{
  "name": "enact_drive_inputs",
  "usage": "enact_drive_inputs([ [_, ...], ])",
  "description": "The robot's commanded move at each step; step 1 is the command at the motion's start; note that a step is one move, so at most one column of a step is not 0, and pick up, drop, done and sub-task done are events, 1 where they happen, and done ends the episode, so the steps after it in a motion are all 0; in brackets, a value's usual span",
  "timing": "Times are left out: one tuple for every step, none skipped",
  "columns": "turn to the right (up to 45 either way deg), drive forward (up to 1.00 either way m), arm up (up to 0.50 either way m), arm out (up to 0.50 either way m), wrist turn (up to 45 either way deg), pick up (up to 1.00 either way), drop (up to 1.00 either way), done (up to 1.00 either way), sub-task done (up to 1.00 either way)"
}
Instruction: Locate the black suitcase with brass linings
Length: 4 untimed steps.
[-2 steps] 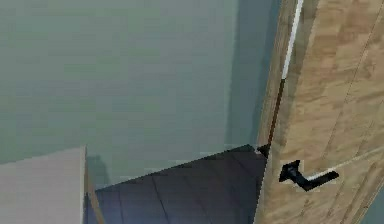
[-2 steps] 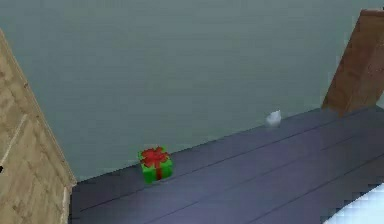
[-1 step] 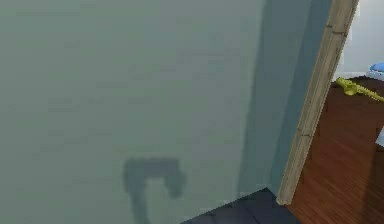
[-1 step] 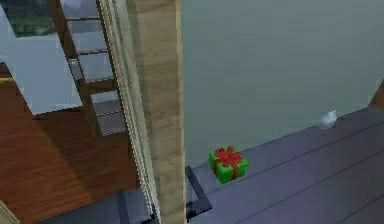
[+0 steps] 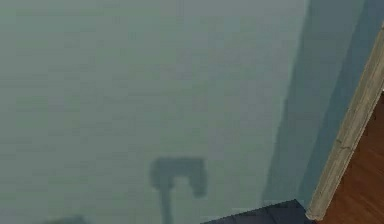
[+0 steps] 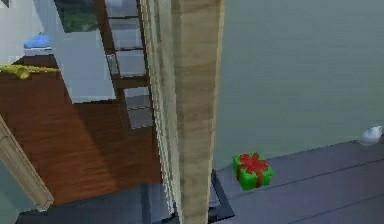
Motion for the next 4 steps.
enact_drive_inputs([
  [0.0,0.15,0.00,0.00,0.0,0.00,0.00,0.00,0.00],
  [45.0,0.00,0.00,0.00,0.0,0.00,0.00,0.00,0.00],
  [18.0,0.00,0.00,0.00,0.0,0.00,0.00,0.00,0.00],
  [0.0,1.00,0.00,0.00,0.0,0.00,0.00,0.00,0.00],
])
